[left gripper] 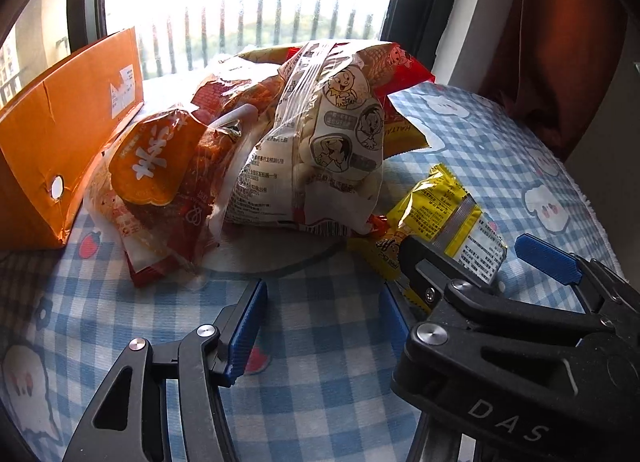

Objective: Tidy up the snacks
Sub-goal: 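Grasp the yellow wafer packet with the right tool, then grasp the white-and-red cartoon bag with the left tool while the right tool holds the wafer packet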

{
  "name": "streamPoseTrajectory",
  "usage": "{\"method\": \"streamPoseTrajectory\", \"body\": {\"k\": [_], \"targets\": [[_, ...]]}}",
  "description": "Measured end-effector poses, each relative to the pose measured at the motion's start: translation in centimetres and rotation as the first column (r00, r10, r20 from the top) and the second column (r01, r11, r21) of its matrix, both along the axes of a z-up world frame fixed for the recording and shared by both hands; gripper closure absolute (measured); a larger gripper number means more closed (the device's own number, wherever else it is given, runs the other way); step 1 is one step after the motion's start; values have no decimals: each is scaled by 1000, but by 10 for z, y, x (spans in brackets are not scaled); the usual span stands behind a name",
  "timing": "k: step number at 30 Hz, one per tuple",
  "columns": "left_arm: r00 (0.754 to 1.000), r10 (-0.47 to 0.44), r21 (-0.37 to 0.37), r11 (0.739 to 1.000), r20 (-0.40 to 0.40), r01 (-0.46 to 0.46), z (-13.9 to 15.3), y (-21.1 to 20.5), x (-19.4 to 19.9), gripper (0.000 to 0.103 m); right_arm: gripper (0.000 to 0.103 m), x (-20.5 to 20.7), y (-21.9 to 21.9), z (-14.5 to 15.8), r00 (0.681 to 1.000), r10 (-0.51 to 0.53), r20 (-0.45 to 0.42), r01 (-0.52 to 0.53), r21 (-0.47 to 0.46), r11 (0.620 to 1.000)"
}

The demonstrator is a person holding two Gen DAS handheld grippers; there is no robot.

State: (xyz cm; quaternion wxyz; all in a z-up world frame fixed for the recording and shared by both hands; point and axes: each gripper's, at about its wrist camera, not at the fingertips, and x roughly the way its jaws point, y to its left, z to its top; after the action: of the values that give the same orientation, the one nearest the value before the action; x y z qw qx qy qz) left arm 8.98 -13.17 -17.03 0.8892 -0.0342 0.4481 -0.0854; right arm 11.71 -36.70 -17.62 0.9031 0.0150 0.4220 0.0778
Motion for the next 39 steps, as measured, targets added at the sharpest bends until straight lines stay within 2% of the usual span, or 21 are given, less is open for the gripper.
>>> {"method": "streamPoseTrajectory", "body": {"k": [4,11,17,22,26,31,39], "targets": [[1000,1,15,1000,3,-1,-1,-4,10,44,0,11,-2,-6,999,0,-33,0,-1,1000],[1000,1,40,999,11,-2,-3,-7,23,34,0,28,3,-11,998,49,-41,-49,-5,999],[1000,-8,64,998,20,6,-5,-7,27,27,1,33,-4,-19,997,45,-66,-42,42,998],[1000,-21,78,997,12,20,-7,-10,24,18,12,23,-1,-18,998,29,-49,-28,20,999],[1000,-14,89,996,25,12,-3,-7,17,18,20,15,-10,-15,999,-4,-48,6,43,999],[998,-4,123,992,60,-4,5,-7,11,18,21,5,-22,-10,998,-52,-45,55,63,996],[990,1,144,989,142,-22,33,-13,12,17,21,-4,-42,15,994,-105,21,103,102,989]]}}
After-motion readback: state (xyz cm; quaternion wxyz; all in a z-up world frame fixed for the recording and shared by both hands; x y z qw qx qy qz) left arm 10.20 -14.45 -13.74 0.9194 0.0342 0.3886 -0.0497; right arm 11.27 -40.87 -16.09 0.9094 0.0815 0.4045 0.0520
